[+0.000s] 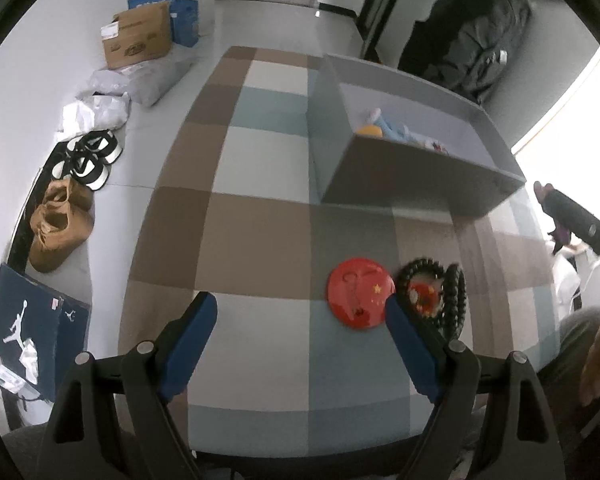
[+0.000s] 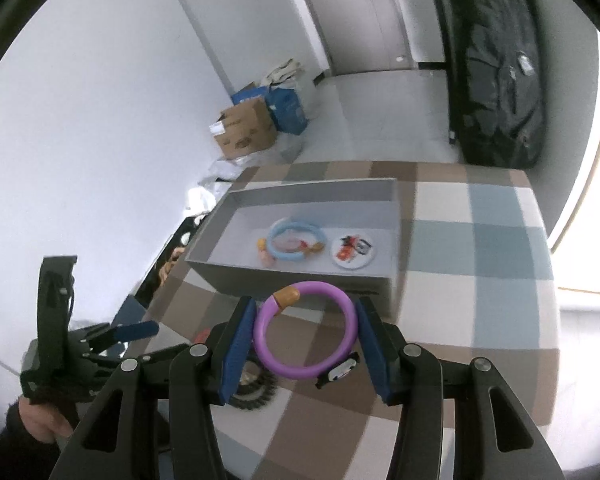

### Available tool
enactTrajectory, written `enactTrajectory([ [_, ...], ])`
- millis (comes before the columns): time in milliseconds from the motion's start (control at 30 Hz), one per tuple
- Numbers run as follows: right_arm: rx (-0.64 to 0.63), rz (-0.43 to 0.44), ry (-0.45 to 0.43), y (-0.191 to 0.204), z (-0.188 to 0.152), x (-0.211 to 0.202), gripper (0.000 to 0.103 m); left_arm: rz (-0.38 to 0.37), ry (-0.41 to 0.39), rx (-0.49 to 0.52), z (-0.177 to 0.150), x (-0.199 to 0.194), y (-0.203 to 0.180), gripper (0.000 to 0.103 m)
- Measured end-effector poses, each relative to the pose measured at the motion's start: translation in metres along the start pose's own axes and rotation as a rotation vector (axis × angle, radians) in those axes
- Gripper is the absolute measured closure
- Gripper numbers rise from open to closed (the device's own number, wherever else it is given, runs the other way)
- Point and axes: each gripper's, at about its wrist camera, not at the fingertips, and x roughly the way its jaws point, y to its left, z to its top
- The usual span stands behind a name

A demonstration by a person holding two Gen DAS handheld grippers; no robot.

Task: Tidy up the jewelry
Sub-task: 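Lower the right gripper onto the purple ring and grasp it, then lower the left gripper onto the red 'I China' badge and grasp it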

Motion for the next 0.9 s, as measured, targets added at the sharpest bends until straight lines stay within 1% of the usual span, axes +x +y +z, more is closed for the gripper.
enactTrajectory([
  [33, 0.012, 0.006, -0.004, -0.005, -0.001, -0.001, 0.053, -0.012, 0.01, 0.0, -0.001, 0.002, 0.001, 0.021],
  [100, 0.023, 0.007, -0.006, -0.012, -0.005, -0.002, 0.053, -0.006, 0.002, 0.01, -0.001, 0.001, -0.001, 0.021],
  [167, 0.051, 0.009, 0.0, -0.022, -0.007, -0.002, 0.053, -0.001, 0.001, 0.034, -0.001, 0.002, -0.006, 0.025],
  [233, 0.077, 0.017, 0.001, -0.03, -0.01, -0.002, 0.053, 0.023, -0.007, 0.068, -0.002, 0.003, -0.012, 0.029],
  [367, 0.088, 0.02, -0.016, -0.038, -0.01, -0.007, 0.053, 0.074, -0.012, 0.15, -0.005, 0.006, -0.027, 0.029],
  [500, 0.091, 0.037, -0.036, -0.039, -0.01, -0.012, 0.053, 0.078, -0.03, 0.213, -0.006, 0.008, -0.034, 0.033],
  [533, 0.09, 0.04, -0.038, -0.039, -0.011, -0.013, 0.053, 0.074, -0.034, 0.214, -0.005, 0.007, -0.034, 0.036],
  [567, 0.089, 0.042, -0.039, -0.039, -0.011, -0.013, 0.053, 0.062, -0.037, 0.209, -0.004, 0.007, -0.032, 0.037],
  [633, 0.088, 0.048, -0.039, -0.04, -0.012, -0.014, 0.053, 0.073, -0.047, 0.213, -0.004, 0.007, -0.03, 0.045],
  [700, 0.091, 0.052, -0.046, -0.041, -0.013, -0.016, 0.053, 0.085, -0.056, 0.226, -0.004, 0.008, -0.03, 0.048],
  [767, 0.098, 0.061, -0.053, -0.042, -0.013, -0.018, 0.053, 0.096, -0.068, 0.243, -0.005, 0.009, -0.034, 0.049],
  [800, 0.101, 0.064, -0.055, -0.043, -0.013, -0.019, 0.053, 0.096, -0.074, 0.253, -0.006, 0.01, -0.036, 0.051],
  [833, 0.102, 0.067, -0.057, -0.043, -0.014, -0.02, 0.053, 0.094, -0.078, 0.262, -0.006, 0.009, -0.037, 0.057],
  [900, 0.101, 0.067, -0.058, -0.043, -0.014, -0.021, 0.053, 0.093, -0.084, 0.291, -0.007, 0.009, -0.042, 0.064],
])
